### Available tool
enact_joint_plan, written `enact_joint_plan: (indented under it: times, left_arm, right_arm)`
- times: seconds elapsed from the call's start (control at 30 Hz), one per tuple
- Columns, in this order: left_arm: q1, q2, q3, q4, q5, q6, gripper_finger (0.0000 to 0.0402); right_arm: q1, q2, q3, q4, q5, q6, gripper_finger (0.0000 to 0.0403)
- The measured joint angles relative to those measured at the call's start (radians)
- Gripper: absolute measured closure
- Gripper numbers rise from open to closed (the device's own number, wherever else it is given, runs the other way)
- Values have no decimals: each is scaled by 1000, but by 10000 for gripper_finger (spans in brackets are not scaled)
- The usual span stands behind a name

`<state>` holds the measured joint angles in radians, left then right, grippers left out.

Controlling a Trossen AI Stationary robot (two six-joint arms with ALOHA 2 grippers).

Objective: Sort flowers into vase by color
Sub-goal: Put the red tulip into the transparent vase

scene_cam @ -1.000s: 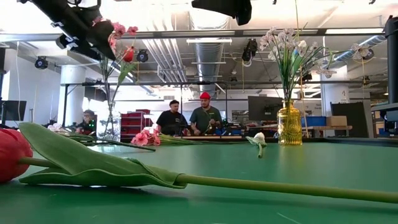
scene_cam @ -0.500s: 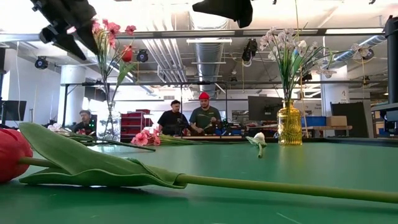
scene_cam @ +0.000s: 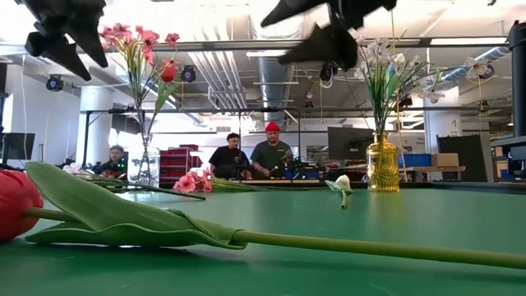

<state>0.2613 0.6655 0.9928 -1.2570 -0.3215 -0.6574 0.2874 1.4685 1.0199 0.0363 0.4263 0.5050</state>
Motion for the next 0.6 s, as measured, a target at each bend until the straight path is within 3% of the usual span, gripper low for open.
enact_joint_plan:
  times: [0.13,0.37,0.6]
  left_arm:
    - [-143,-7,-4,57,-5,-66,100]
    - [-469,29,-79,376,-15,-60,100]
    - [-754,151,-98,391,-168,-153,100]
  right_arm:
    - [0,0,0,-104,-9,94,106]
    - [2,2,0,-171,-83,134,109]
    - [8,37,0,-187,-210,11,117]
